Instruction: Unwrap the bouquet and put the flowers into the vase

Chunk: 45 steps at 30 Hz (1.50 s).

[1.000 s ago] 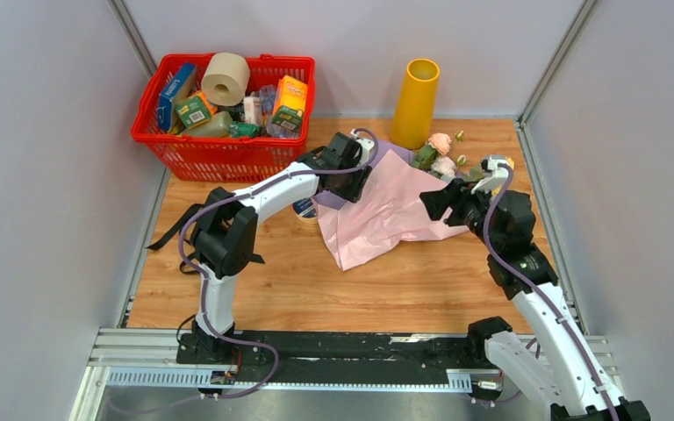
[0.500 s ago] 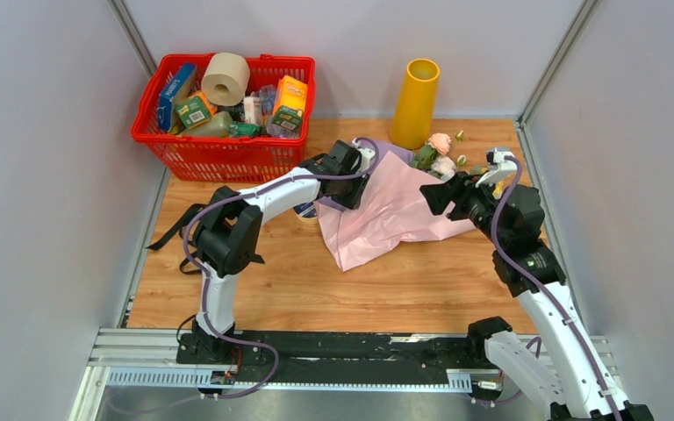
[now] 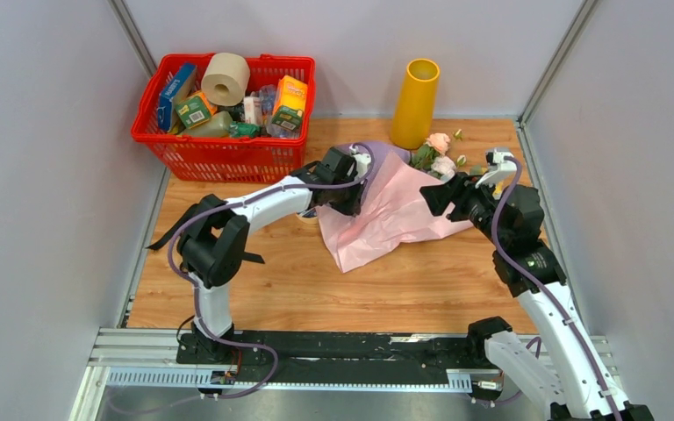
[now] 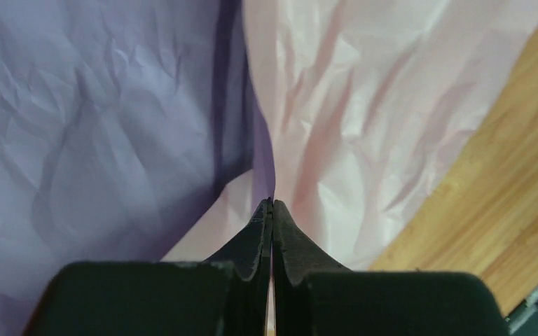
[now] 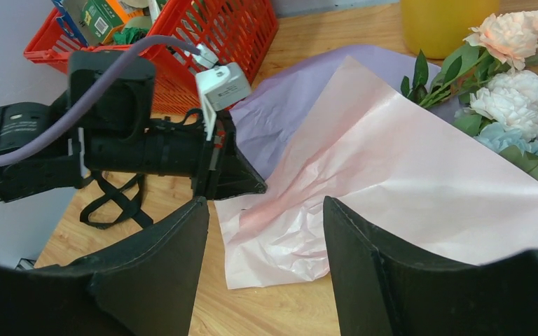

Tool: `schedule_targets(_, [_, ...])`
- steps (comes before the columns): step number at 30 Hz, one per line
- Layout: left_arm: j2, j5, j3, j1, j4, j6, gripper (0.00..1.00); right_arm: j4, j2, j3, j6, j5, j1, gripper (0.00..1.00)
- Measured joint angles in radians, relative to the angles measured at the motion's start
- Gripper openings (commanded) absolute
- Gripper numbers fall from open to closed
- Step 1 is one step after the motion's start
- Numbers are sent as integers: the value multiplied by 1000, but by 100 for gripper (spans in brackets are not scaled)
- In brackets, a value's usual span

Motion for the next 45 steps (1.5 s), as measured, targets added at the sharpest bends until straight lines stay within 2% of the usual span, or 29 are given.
schedule_targets(9, [-150, 35, -71, -74, 84, -43, 0, -1, 19, 0, 7, 10, 0, 64])
schedule_targets(23, [-215, 41, -239, -163, 164, -105, 0, -2, 24, 2, 33, 61, 0, 65])
schedule_targets(25, [-231, 26, -250, -180, 173, -108, 6, -3, 37, 11, 42, 79, 0, 65])
schedule_targets(26, [-242, 13, -253, -188, 174, -109, 18, -2, 42, 13, 45, 84, 0, 65])
schedule_targets(27, [-255, -8, -256, -193, 174, -109, 25, -2, 49, 14, 52, 89, 0, 65])
schedule_targets(28, [-267, -29, -259, -197, 175, -106, 40, -3, 52, 15, 56, 90, 0, 65])
schedule_targets(29, [-282, -55, -260, -201, 173, -105, 44, -3, 55, 15, 61, 91, 0, 65])
schedule_targets(32, [-313, -138, -246, -200, 153, -88, 46, -5, 53, 15, 69, 92, 0, 65])
schedule_targets(36, [-291, -202, -149, -152, 70, -63, 49, -6, 38, 15, 71, 92, 0, 65])
schedule_targets(37, [-279, -212, -122, -130, 53, -56, 52, -6, 31, 15, 71, 92, 0, 65])
schedule_targets(38, [-269, -218, -103, -110, 42, -50, 61, -6, 23, 15, 71, 92, 0, 65])
schedule_targets(39, [-260, -223, -92, -90, 34, -42, 64, -6, 14, 15, 71, 92, 0, 65])
schedule_targets(45, [-159, -185, -34, 16, -38, -26, 64, -6, -19, 15, 71, 91, 0, 65])
